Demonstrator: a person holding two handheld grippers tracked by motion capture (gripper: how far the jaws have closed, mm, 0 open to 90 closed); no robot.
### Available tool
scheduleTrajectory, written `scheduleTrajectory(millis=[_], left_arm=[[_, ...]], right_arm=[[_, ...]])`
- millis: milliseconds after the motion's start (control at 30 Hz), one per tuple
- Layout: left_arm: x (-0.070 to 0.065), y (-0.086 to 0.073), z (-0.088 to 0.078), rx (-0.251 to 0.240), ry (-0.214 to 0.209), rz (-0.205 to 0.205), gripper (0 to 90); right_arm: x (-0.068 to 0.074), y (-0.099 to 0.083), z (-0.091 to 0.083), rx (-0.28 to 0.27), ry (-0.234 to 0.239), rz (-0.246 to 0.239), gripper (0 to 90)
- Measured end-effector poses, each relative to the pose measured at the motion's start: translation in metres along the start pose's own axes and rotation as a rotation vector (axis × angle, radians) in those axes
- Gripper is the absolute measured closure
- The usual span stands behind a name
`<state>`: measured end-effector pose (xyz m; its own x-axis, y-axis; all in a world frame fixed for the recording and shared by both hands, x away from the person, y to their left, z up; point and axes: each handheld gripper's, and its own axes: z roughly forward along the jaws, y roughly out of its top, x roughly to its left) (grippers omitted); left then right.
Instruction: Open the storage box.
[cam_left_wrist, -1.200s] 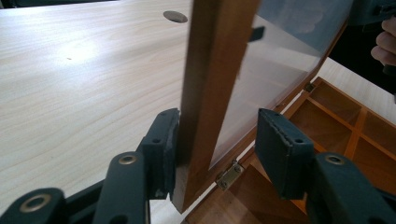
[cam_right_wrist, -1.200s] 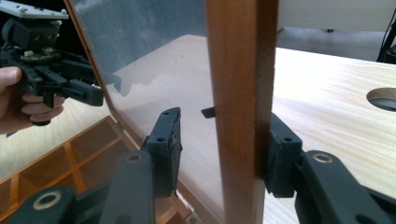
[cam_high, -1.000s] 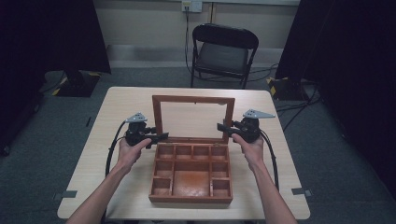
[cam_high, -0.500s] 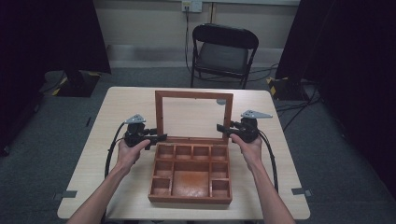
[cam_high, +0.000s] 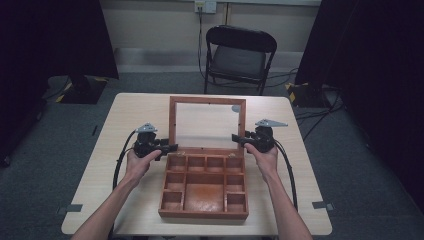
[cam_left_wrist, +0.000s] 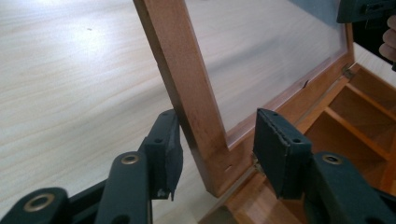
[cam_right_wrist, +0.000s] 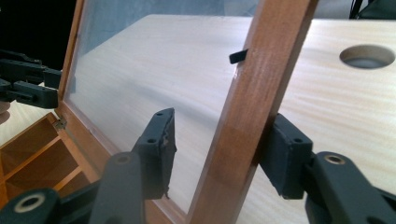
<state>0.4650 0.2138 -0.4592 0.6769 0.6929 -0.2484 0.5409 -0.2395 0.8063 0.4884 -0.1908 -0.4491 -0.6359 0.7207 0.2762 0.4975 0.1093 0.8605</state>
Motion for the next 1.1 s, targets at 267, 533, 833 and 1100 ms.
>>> scheduleTrajectory(millis=[267, 533, 833, 1100], left_arm=[[0.002, -0.002, 0.001, -0.001, -0.014, -0.019, 54.4], [0.005, -0.003, 0.002, -0.007, -0.03, -0.046, 54.1], [0.006, -0.004, 0.005, 0.009, -0.039, -0.074, 50.4], [0.011, -0.008, 0.006, 0.015, -0.054, -0.112, 46.3]], right_arm=[[-0.001, -0.003, 0.003, 0.021, -0.004, 0.009, 45.5], [-0.001, -0.002, 0.007, 0.015, -0.021, 0.006, 43.7], [-0.001, -0.005, 0.012, 0.038, -0.039, 0.02, 37.8], [-0.005, -0.009, 0.017, 0.055, -0.064, 0.046, 34.5]])
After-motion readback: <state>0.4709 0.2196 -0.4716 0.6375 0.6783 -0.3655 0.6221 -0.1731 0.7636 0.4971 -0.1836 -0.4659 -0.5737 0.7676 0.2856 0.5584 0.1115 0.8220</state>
